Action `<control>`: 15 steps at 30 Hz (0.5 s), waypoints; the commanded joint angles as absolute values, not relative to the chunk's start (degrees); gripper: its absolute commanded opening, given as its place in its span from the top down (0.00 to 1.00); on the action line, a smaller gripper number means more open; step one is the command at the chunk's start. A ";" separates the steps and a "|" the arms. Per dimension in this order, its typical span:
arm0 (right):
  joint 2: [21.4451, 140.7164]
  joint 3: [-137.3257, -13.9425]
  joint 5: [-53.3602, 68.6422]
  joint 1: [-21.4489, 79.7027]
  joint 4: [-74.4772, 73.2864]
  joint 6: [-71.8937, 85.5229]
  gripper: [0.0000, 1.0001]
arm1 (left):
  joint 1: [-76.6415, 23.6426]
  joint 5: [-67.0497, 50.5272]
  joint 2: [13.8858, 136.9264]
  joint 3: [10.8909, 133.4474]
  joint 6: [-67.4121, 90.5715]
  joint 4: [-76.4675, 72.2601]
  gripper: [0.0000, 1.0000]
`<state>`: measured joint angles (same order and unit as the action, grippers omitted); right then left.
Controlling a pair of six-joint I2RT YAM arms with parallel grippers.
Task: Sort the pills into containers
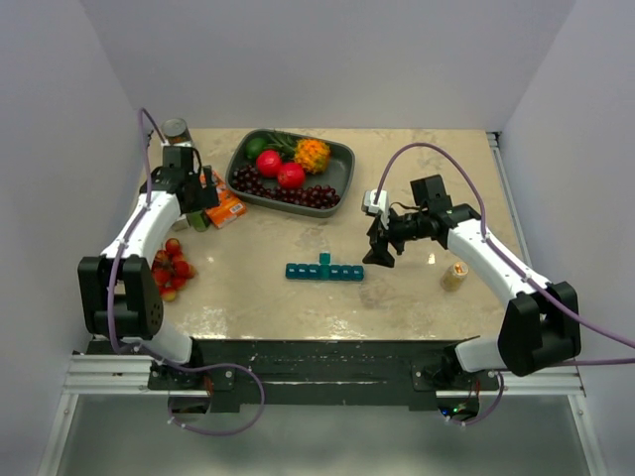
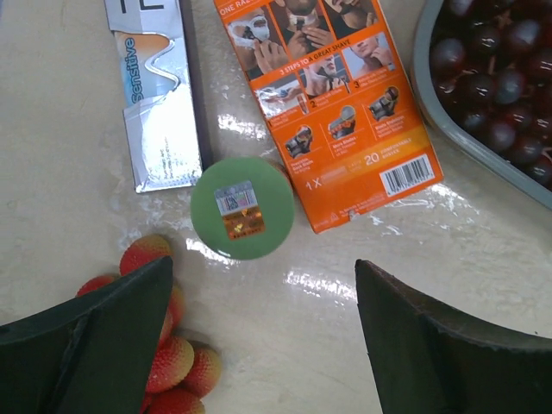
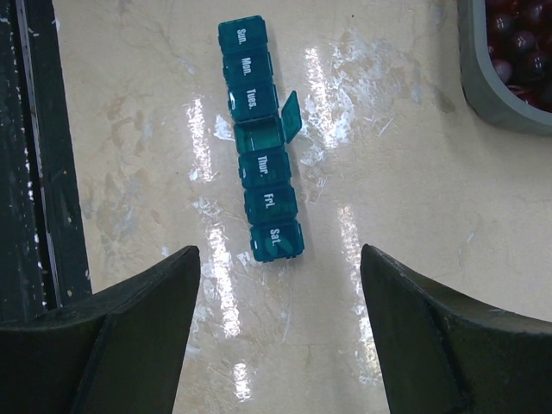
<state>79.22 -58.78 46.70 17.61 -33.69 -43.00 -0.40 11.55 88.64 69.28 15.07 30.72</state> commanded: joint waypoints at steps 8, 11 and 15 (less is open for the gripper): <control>78.31 -58.71 48.87 17.40 -32.52 -43.07 0.22 | 1.41 13.27 96.76 76.46 12.13 31.29 0.24; 78.31 -58.71 48.95 17.32 -32.61 -43.15 0.22 | 1.49 13.88 97.64 76.99 12.04 31.38 0.28; 78.40 -58.62 48.96 17.40 -32.61 -43.15 0.22 | 1.67 13.36 98.52 77.52 11.87 31.55 0.40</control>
